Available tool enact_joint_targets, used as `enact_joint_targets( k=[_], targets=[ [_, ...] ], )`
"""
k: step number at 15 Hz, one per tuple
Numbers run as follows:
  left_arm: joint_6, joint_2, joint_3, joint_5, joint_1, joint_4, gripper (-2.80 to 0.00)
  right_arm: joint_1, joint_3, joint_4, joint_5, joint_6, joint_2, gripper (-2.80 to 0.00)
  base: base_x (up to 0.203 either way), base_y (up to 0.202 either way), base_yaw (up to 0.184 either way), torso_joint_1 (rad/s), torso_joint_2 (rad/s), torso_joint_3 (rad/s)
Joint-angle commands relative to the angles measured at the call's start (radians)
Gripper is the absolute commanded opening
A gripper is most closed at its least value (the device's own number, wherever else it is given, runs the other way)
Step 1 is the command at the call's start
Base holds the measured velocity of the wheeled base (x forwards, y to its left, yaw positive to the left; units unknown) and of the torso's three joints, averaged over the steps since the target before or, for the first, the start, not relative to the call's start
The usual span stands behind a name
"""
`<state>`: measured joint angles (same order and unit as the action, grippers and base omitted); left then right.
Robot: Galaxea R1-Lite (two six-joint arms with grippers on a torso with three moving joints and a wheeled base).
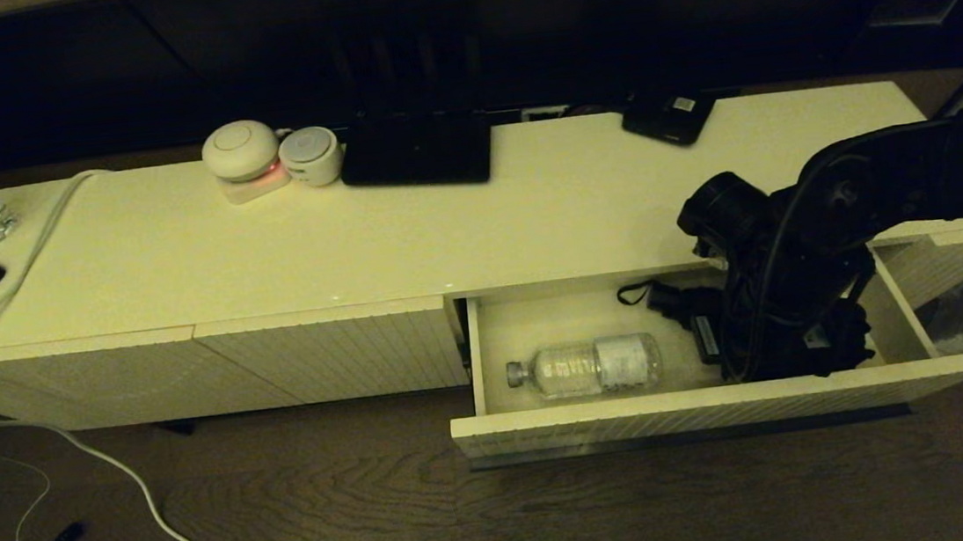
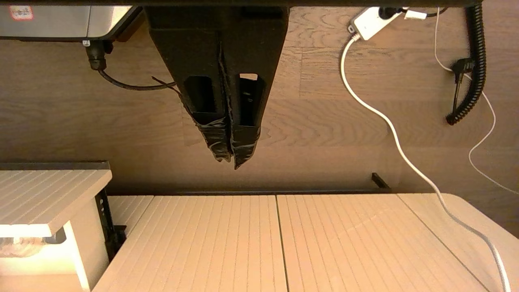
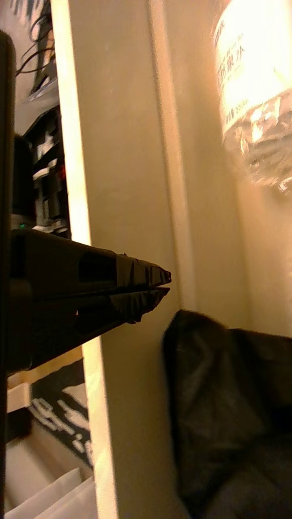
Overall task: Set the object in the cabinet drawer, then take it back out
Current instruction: Open the drawer
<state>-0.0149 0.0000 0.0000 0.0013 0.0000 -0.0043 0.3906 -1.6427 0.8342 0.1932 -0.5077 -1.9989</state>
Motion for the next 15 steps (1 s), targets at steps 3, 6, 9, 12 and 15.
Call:
enact_joint_targets(
  k=[3,6,9,12,15],
  targets=[
    [0.000,-0.002,0.001,0.000,0.000,0.000,-2.80,0.007,0.037,0.011,-0.019,-0.002,0.003,-2.80,0.000,0.000,0.000,0.000,0.00,0.000],
    [0.000,0.000,0.001,0.000,0.000,0.000,-2.80,0.016,0.060,0.018,-0.035,-0.003,0.005,-2.80,0.000,0.000,0.000,0.000,0.00,0.000],
    [0.000,-0.002,0.002,0.000,0.000,0.000,-2.80,0.016,0.073,0.023,-0.035,-0.003,0.006,-2.80,0.000,0.000,0.000,0.000,0.00,0.000],
    [0.000,-0.002,0.002,0.000,0.000,0.000,-2.80,0.017,0.094,0.067,-0.056,-0.006,0.010,-2.80,0.000,0.000,0.000,0.000,0.00,0.000],
    [0.000,-0.002,0.002,0.000,0.000,0.000,-2.80,0.024,0.133,0.069,-0.065,-0.007,0.023,-2.80,0.000,0.000,0.000,0.000,0.00,0.000]
  ],
)
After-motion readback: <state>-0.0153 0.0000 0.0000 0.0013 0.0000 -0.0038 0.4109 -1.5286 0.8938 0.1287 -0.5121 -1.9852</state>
